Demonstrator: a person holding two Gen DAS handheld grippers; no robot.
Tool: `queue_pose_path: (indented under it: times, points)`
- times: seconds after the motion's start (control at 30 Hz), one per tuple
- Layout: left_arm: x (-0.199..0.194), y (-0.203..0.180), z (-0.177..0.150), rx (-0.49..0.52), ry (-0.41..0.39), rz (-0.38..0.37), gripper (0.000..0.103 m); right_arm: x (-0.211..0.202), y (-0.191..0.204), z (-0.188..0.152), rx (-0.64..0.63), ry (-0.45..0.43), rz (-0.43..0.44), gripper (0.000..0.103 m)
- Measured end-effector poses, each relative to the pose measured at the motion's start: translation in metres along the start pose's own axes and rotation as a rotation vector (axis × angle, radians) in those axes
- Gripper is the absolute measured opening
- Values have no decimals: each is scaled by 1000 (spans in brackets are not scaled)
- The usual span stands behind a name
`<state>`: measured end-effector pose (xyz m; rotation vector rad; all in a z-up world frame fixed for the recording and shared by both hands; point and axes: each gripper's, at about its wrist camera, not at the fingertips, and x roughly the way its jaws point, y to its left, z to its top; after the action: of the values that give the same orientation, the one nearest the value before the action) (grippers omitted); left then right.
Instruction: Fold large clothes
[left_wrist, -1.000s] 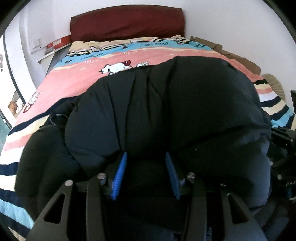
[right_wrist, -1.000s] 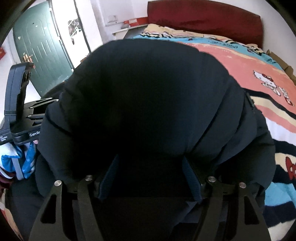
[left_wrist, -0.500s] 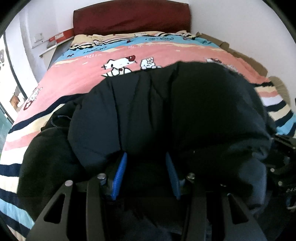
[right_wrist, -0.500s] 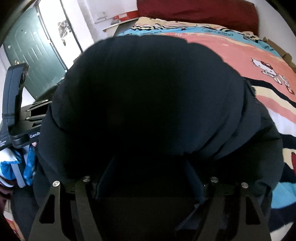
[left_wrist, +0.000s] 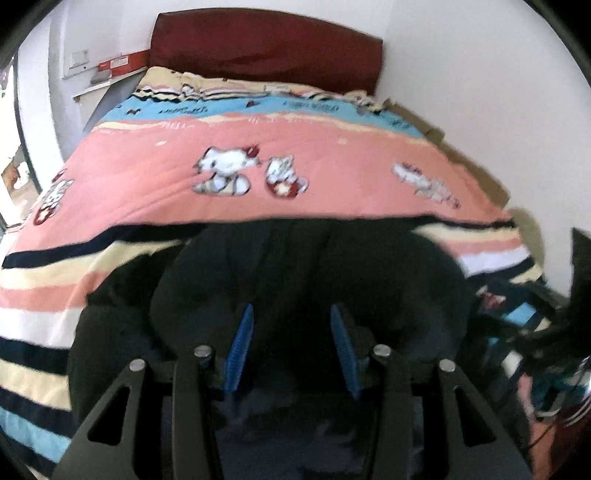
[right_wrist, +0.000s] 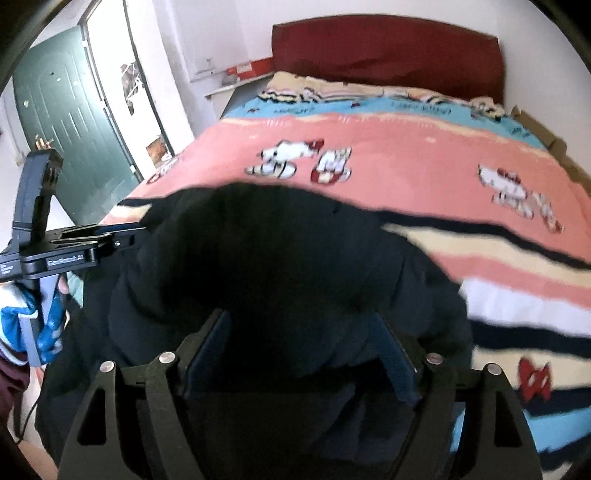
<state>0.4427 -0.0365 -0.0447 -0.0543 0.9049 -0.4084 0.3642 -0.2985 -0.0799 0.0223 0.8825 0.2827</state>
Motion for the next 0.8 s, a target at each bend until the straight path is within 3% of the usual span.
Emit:
queue_pose_path:
  times: [0.13,0.27,0.4,0.5,0.8]
  points:
    - [8,-22,20,21,-15,-37,43,11,-4,32,7,-32,-39,83]
    - [40,-40,14,83,47,-11,43,35,-11,47,61,-25,-54,83]
    - [74,-37,-10,94,125,15,44,68,-18,31,67,49,-82,83]
    - [87,-34,-21,104,131,24,44,89,-13,12,0,93,-124,83]
    - [116,-30,-31,126,121,86,45,118,-23,-9,50,89,-120,83]
